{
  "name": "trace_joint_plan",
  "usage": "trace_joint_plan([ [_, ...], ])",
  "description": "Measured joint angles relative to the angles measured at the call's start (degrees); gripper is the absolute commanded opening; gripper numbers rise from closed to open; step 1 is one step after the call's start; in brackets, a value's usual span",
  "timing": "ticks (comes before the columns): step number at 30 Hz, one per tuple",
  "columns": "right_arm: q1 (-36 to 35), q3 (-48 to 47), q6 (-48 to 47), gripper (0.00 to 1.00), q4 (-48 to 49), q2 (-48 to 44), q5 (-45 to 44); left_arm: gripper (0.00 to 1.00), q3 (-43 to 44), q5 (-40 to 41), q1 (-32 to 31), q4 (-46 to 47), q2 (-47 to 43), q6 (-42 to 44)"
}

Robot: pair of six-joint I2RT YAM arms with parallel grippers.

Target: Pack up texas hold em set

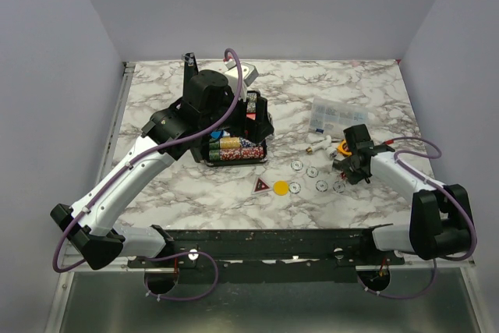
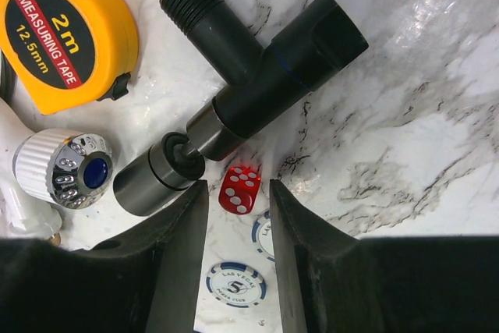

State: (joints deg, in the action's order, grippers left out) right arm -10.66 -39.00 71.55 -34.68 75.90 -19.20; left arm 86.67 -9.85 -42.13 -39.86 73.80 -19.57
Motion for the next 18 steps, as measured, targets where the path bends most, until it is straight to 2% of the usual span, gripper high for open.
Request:
trace_joint_plan([
  [7,0.17,0.00,0.02,0.34,0.83,0.98,0.72,0.99,0.00,0.00,0.00,-0.02,0.02,0.07],
  [14,0.17,0.00,-0.09,0.02,1.22,1.03,1.09,0.99,0.00,0.00,-0.02,-0.02,0.07,0.07],
  [18,0.22,-0.09,-2.32,0.01,1.18,0.39,1.68,0.99,0.00,0.00,-0.02,-0.02,0.07,0.09],
])
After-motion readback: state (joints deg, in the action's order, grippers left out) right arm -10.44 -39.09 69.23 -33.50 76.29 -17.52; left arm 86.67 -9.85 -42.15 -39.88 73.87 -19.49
